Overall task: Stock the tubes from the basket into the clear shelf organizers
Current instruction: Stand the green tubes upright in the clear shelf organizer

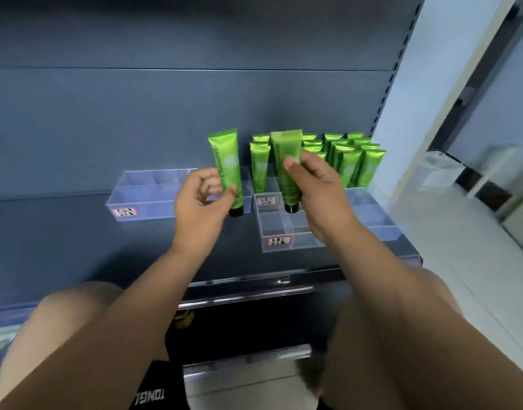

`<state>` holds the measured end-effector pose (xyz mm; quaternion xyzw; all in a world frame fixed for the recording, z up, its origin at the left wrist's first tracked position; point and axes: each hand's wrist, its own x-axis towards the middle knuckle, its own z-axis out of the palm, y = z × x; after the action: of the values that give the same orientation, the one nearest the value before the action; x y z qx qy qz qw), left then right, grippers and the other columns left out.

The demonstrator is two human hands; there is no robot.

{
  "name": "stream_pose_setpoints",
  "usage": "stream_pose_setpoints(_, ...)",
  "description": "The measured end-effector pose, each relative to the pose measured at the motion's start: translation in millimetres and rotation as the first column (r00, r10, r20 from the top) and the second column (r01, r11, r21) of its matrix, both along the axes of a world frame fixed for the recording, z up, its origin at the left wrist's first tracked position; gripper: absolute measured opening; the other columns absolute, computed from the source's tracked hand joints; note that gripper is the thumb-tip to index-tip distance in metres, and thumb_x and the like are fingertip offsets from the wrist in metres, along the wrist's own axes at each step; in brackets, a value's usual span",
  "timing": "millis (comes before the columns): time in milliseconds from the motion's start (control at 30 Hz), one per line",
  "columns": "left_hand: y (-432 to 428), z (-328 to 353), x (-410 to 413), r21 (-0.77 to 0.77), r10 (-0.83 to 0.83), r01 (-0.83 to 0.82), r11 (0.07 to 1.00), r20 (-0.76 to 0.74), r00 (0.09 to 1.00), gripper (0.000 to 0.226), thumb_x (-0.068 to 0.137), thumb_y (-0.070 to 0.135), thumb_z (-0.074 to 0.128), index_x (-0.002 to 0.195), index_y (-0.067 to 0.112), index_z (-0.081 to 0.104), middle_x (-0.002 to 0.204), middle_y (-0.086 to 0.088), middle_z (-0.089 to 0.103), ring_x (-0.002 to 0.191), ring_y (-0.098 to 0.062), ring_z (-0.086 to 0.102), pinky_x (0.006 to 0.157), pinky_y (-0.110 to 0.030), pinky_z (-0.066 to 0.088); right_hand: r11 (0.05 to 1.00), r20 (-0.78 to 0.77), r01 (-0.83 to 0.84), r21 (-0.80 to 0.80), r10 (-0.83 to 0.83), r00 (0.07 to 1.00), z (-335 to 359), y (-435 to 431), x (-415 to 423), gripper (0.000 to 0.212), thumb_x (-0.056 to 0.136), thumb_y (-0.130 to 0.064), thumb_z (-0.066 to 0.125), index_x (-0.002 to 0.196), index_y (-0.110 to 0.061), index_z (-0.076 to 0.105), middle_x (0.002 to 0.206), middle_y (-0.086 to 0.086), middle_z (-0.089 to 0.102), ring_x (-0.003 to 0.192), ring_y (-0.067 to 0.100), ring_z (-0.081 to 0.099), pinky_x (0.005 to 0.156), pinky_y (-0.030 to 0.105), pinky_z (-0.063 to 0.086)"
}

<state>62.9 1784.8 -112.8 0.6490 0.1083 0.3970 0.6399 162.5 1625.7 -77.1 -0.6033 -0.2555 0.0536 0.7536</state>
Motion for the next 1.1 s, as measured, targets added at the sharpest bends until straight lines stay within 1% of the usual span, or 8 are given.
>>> stream_pose_setpoints(67,0,-5,20,0.042,-0.015,0.016,0.999,-0.005,1.0,0.03,0.087,-0.003,0.074,0.105,0.017,0.061,0.08,0.006,0.057,0.079,-0.009,0.055,0.085,-0.028,0.049,0.999,0.029,0.046,-0.003,-0.046,0.999,-9,-11,16,0.016,0.098,-0.008,0.063,0.087,-0.018,0.069,0.078,-0.017,0.065,0.079,0.002,0.058,0.081,0.017,0.046)
stream_pose_setpoints(200,9,2,62,0.112,-0.102,0.099,0.989,0.026,0.994,0.03,0.089,-0.003,0.071,0.113,0.01,0.058,0.078,0.004,0.048,0.076,-0.011,0.047,0.085,-0.031,0.047,0.996,0.143,0.084,0.003,-0.084,0.986,-7,-7,40,0.011,0.095,-0.01,0.068,0.102,-0.016,0.074,0.088,-0.001,0.067,0.082,0.012,0.056,0.081,0.029,0.049)
stream_pose_setpoints(300,15,1,87,0.192,-0.137,0.132,0.972,0.017,0.99,0.032,0.09,-0.004,0.067,0.118,0.009,0.061,0.078,0.011,0.062,0.077,-0.005,0.054,0.084,-0.029,0.049,0.992,0.239,0.122,0.028,-0.125,0.963,0,1,60,0.019,0.088,-0.005,0.073,0.099,-0.02,0.072,0.084,-0.006,0.068,0.081,0.012,0.058,0.081,0.033,0.051)
stream_pose_setpoints(467,20,-9,114,0.23,-0.167,0.169,0.958,-0.03,0.986,0.037,0.089,-0.012,0.065,0.099,0.023,0.058,0.069,0.025,0.062,0.071,0.006,0.053,0.077,-0.015,0.045,0.97,0.449,0.239,0.039,-0.23,0.863,11,11,88,0.024,0.081,-0.004,0.078,0.103,-0.01,0.071,0.082,0.0,0.068,0.075,0.014,0.061,0.071,0.032,0.055)
stream_pose_setpoints(567,24,-19,121,0.226,-0.175,0.182,0.957,-0.049,0.983,0.038,0.089,-0.011,0.066,0.098,0.024,0.057,0.07,0.025,0.06,0.072,0.006,0.052,0.078,-0.014,0.045,0.973,0.521,0.228,0.024,-0.207,0.828,14,17,100,0.032,0.081,-0.002,0.077,0.11,-0.01,0.066,0.083,0.016,0.07,0.077,0.032,0.067,0.071,0.046,0.058)
stream_pose_setpoints(767,30,-31,122,0.211,-0.133,0.146,0.966,-0.073,0.988,0.039,0.085,-0.01,0.07,0.093,0.027,0.058,0.078,0.024,0.061,0.072,0.003,0.053,0.077,-0.014,0.047,0.981,0.523,0.186,-0.057,-0.13,0.842,5,14,112,0.025,0.082,-0.002,0.075,0.096,-0.011,0.057,0.085,0.029,0.068,0.077,0.043,0.068,0.068,0.057,0.054)
stream_pose_setpoints(933,37,-28,122,0.191,-0.162,0.187,0.964,-0.139,0.977,0.032,0.084,-0.01,0.072,0.09,0.019,0.06,0.077,0.017,0.068,0.075,0.0,0.065,0.078,-0.024,0.056,0.97,0.54,0.223,-0.094,-0.138,0.83,0,13,113,0.023,0.085,-0.006,0.074,0.098,-0.016,0.058,0.089,0.023,0.071,0.08,0.041,0.067,0.072,0.053,0.055)
stream_pose_setpoints(1100,38,-34,122,0.189,-0.138,0.175,0.966,-0.194,0.971,0.033,0.082,-0.012,0.073,0.087,0.017,0.06,0.09,0.006,0.073,0.083,-0.006,0.071,0.079,-0.023,0.056,0.925,0.57,0.342,-0.165,-0.194,0.799,-4,14,116,0.026,0.079,-0.017,0.08,0.098,-0.018,0.063,0.091,0.012,0.07,0.076,0.023,0.063,0.072,0.034,0.056)
